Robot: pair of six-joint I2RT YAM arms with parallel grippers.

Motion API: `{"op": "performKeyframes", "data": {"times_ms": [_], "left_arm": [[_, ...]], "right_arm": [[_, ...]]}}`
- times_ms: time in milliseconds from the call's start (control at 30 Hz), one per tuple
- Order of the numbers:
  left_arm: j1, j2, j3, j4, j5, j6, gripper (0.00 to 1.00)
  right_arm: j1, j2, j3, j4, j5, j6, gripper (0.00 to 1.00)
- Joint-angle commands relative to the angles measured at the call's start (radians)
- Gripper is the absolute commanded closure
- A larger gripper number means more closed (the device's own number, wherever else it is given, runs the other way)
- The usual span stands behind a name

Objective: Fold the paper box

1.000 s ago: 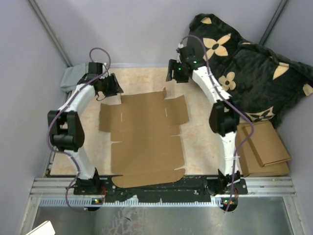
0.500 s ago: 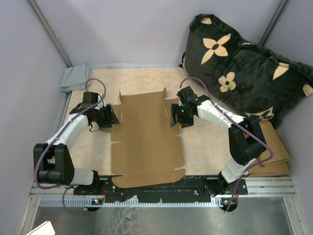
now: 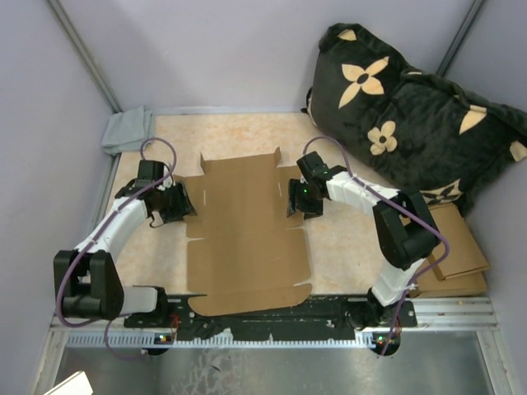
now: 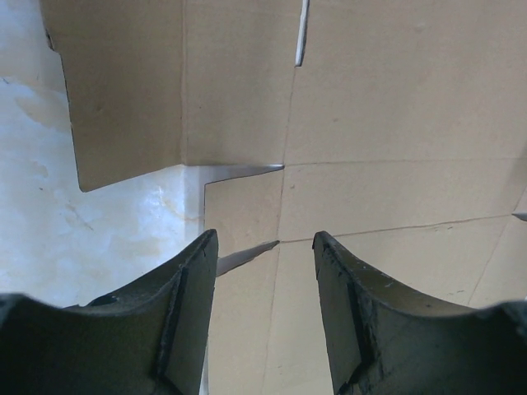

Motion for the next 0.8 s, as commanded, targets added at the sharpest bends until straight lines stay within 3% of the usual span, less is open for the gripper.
{"op": "performKeyframes", "data": {"times_ms": [0, 100, 267, 467, 600, 767], "left_arm": [[0.006, 0.007, -0.009, -0.006, -0.014, -0.006, 0.44], [0.006, 0.008, -0.002, -0.001, -0.013, -0.013, 0.44], [0.006, 0.019, 0.011, -0.003, -0.015, -0.013, 0.44], [0.006, 0.048, 0.04, 0.004, -0.002, -0.013, 0.44], [0.005, 0.079, 0.063, 0.01, 0.008, -0.021, 0.45], [0.006, 0.098, 0.074, 0.024, 0.024, -0.027, 0.45]], "right_arm": [[-0.004, 0.046, 0.019, 0.058, -0.006, -0.012, 0.42], [-0.003, 0.062, 0.021, 0.07, -0.005, -0.013, 0.45], [-0.003, 0.07, 0.066, 0.05, 0.006, -0.023, 0.71], [-0.003, 0.09, 0.183, -0.02, 0.065, -0.051, 0.89], [-0.004, 0.122, 0.251, -0.057, 0.111, -0.066, 0.96], [-0.005, 0.164, 0.314, -0.082, 0.135, -0.077, 0.96]]}}
